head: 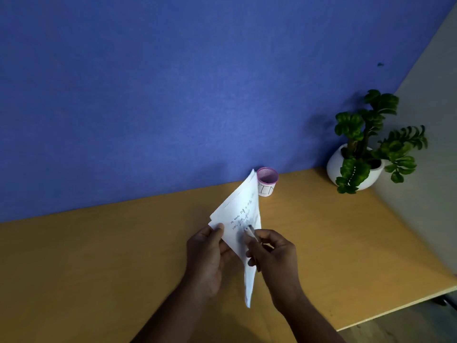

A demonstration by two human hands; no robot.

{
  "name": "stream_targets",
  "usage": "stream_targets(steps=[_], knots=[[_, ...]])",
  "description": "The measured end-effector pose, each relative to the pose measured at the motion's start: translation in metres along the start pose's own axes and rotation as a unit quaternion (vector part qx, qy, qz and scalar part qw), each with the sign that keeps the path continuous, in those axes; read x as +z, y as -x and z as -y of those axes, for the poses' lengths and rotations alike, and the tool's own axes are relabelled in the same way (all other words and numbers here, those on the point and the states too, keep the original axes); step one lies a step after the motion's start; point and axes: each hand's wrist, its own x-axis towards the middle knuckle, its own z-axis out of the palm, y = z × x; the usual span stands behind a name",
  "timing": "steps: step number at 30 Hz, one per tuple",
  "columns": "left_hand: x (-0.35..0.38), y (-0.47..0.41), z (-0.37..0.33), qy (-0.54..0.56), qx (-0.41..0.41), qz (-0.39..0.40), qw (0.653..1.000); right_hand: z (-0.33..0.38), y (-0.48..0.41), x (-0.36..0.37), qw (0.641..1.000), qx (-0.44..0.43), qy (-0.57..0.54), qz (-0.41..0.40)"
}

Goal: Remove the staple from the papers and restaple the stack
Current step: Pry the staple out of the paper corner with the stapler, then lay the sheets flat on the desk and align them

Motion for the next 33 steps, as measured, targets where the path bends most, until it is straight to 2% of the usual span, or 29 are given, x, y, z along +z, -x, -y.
stream_targets(steps=[6,8,12,18,24,29,31,33], knots=[[-0.018,-0.029,-0.028,-0.002,-0.062,0.117,0.991,-0.012,-0.012,-0.040,0.996,0.040,-0.045,-0.065],[-0.024,-0.045,-0.033,-0.036,-0.072,0.126,0.989,-0.018,-0.021,-0.054,0.995,0.042,-0.038,-0.084],[-0.036,-0.086,-0.025,-0.137,-0.067,0.075,0.986,-0.040,-0.048,-0.076,0.991,0.040,0.027,-0.124],[-0.066,-0.148,0.009,-0.291,-0.079,-0.029,0.953,-0.083,-0.082,-0.101,0.963,0.013,0.203,-0.179],[-0.083,-0.178,0.028,-0.401,-0.092,-0.043,0.911,-0.125,-0.109,-0.117,0.920,0.053,0.336,-0.193],[-0.092,-0.194,0.034,-0.538,0.007,-0.058,0.841,-0.148,-0.123,-0.121,0.891,0.041,0.411,-0.190],[-0.094,-0.200,0.037,-0.560,0.045,-0.057,0.825,-0.155,-0.126,-0.123,0.881,0.047,0.435,-0.180],[-0.095,-0.206,0.042,-0.562,0.062,-0.055,0.823,-0.162,-0.128,-0.125,0.870,0.061,0.460,-0.168]])
